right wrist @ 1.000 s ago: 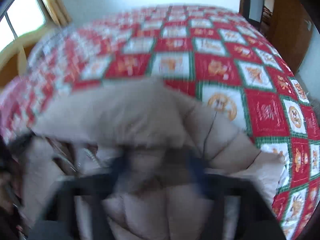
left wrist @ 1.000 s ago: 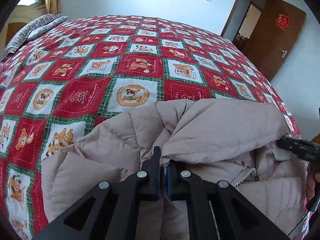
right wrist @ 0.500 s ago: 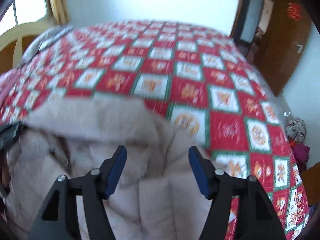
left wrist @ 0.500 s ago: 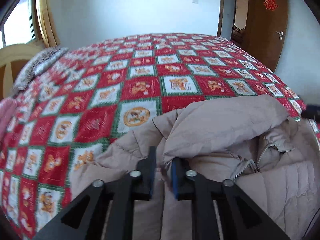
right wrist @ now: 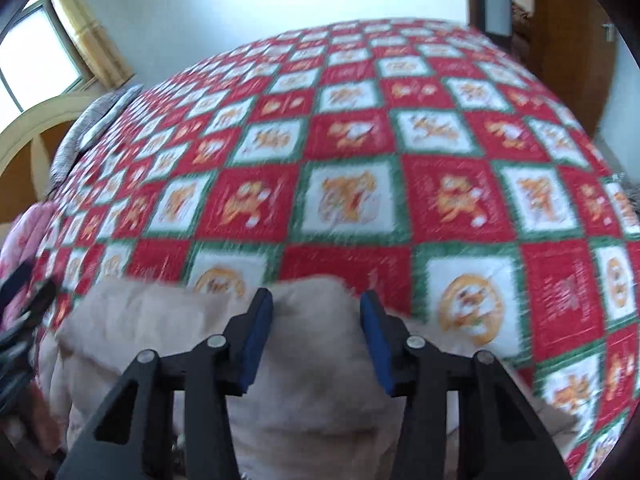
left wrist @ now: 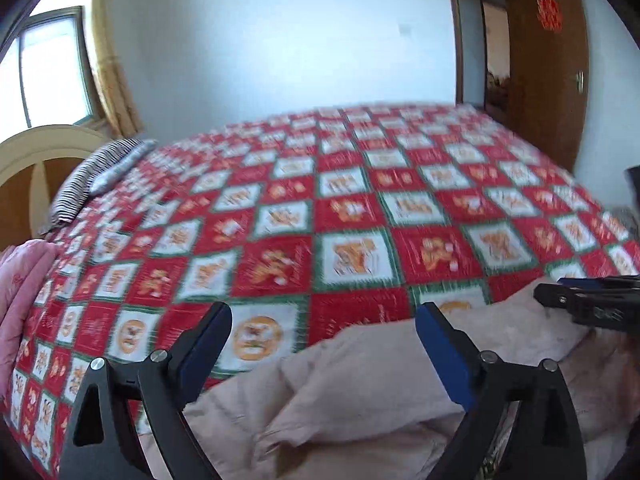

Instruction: Fold large clothes

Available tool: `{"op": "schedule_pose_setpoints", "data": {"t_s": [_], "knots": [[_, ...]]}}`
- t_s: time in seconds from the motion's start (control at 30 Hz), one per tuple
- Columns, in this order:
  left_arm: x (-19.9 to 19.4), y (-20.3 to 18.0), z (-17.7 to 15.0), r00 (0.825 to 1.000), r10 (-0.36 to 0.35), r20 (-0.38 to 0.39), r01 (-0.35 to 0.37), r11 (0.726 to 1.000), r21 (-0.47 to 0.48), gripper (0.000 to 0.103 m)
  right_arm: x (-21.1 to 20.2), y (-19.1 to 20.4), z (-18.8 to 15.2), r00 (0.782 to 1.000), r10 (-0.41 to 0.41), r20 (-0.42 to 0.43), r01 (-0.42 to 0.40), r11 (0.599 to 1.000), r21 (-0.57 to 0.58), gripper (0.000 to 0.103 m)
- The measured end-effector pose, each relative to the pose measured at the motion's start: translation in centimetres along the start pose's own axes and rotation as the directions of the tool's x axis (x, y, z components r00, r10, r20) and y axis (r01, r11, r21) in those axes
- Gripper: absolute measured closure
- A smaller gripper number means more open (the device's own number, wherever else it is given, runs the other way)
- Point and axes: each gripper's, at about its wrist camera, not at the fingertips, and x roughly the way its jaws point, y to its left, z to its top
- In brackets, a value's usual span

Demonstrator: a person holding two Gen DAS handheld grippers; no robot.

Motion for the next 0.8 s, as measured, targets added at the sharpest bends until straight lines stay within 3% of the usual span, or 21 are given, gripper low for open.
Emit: {"op": "schedule_pose_setpoints", "data": {"t_s": [0.13,0.23,0.6,0.8], "knots": [[3.1,-1.0,-2.8,0.992,0.007,-0.128,-0.002,0.999,0.043,0.009,-0.3,1.3,-2.2,0.999,-0.028,-0.042,0.023,0.993,-0.118,0.054],[3.6,-0.4,-4.7,0.987,-0.025,-0.156,0.029,0.999,0.021,0.008,-0.3,1.4,-3.6,0.998,-0.001,-0.063,-0.006,0.993,-0.119,0.054],[4.6,-0.6,-6.4,0.988,-0.033,-0.152,0.034,0.999,0.007,0.001,1.0,1.0,-5.7,0.999,-0.015,-0.052,0.009,0.993,-0.122,0.053],[5.1,-0.6,-6.6,0.987,-0.031,-0.159,0.033,0.999,0.012,0.001,1.4,2.7,-6.6,0.993,-0.116,0.008,0.116,0.975,-0.190,0.051]]}}
